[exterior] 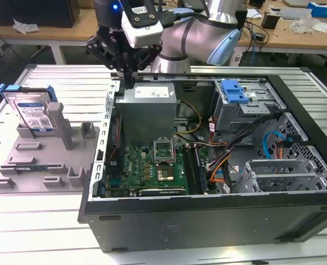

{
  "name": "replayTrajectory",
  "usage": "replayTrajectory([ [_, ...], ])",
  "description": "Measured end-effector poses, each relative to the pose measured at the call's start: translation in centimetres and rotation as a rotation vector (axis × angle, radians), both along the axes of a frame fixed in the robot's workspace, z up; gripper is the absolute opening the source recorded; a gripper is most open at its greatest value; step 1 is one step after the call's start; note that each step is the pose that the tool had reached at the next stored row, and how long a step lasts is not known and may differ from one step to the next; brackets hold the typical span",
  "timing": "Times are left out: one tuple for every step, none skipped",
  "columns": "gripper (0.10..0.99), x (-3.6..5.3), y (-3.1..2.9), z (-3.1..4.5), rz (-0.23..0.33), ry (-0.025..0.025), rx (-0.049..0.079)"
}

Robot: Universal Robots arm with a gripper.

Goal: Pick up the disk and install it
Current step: 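Reach for the disk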

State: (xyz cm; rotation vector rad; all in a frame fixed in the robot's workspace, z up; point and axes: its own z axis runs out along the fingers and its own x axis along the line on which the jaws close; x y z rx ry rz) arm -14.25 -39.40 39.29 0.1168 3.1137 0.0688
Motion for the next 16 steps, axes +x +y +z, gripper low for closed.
replayTrajectory([
  [0.106, -0.62, 0.27, -0.02, 0.0, 0.0, 0.0],
  [0.106, -1.52, 0.58, -0.04, 0.0, 0.0001, 0.0],
  [0.106, -2.23, 0.75, -0.06, 0.0, 0.0, 0.0],
  [0.106, -2.93, 0.94, -0.08, 0.0, 0.0, 0.0],
  [0.106, -3.57, 1.14, -0.1, 0.0, 0.0, 0.0],
  [0.106, -4.05, 1.29, -0.11, 0.0, 0.0, 0.0],
  [0.106, -4.79, 1.55, -0.14, 0.0, 0.0, 0.0],
  [0.106, -5.19, 1.7, -0.16, 0.0, 0.0, 0.0],
  [0.106, -5.73, 1.9, -0.18, 0.0, 0.0, 0.0],
  [0.106, -6.68, 2.26, -0.22, 0.0, 0.0, 0.0],
  [0.106, -7.37, 2.54, -0.25, 0.0, 0.0, 0.0],
  [0.106, -8.36, 2.95, -0.3, 0.0, 0.0, 0.0],
  [0.106, -8.79, 3.13, -0.32, 0.0, 0.0001, 0.0],
  [0.106, -9.21, 3.31, -0.35, 0.0, 0.0, 0.0],
  [0.106, -9.95, 3.61, -0.38, 0.0, 0.0, 0.0],
  [0.106, -10.61, 3.89, -0.42, 0.0, 0.0, 0.0],
])
